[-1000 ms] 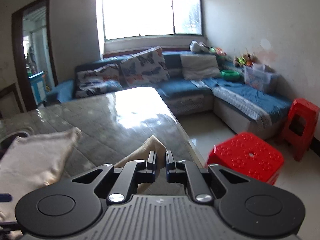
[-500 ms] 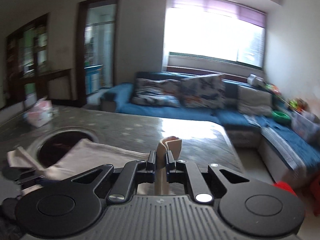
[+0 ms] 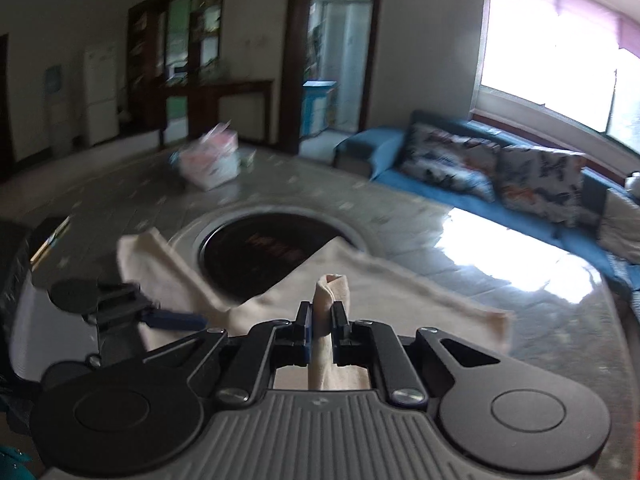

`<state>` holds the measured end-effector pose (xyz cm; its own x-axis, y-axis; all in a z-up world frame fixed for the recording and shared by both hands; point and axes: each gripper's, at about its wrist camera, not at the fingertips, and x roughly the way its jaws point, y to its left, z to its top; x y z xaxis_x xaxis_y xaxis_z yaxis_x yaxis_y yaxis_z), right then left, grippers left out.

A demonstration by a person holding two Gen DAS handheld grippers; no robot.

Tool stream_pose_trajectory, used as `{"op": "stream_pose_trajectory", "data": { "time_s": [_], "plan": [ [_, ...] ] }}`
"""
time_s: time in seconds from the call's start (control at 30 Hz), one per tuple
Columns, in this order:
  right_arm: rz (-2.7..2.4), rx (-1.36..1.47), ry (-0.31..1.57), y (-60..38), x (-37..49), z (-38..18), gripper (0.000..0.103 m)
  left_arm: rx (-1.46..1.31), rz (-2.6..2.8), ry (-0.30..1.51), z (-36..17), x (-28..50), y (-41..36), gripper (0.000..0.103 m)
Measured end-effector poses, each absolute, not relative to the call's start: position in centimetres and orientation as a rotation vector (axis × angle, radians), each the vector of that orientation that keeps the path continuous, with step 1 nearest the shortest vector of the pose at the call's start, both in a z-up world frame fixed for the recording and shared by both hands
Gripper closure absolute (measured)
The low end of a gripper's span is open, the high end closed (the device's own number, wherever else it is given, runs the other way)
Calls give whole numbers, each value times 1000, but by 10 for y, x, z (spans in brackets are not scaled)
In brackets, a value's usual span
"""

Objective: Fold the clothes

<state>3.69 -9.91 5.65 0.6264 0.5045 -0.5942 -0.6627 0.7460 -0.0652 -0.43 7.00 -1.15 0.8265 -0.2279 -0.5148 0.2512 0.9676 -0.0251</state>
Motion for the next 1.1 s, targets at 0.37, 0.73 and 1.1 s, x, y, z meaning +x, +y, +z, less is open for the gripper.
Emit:
{"op": "stream_pose_trajectory", "data": {
  "time_s": [0.37,0.73,1.1],
  "plan": [
    [671,-330,612,-132,26,53,75,55,-244,521,-2,-13,68,29],
    [577,-252,802,-207,16,0,75,87,-325,550,-10,11,36,38],
    [573,-207,747,-217,35,5,76,76,-320,606,-17,34,34,62]
  ]
}}
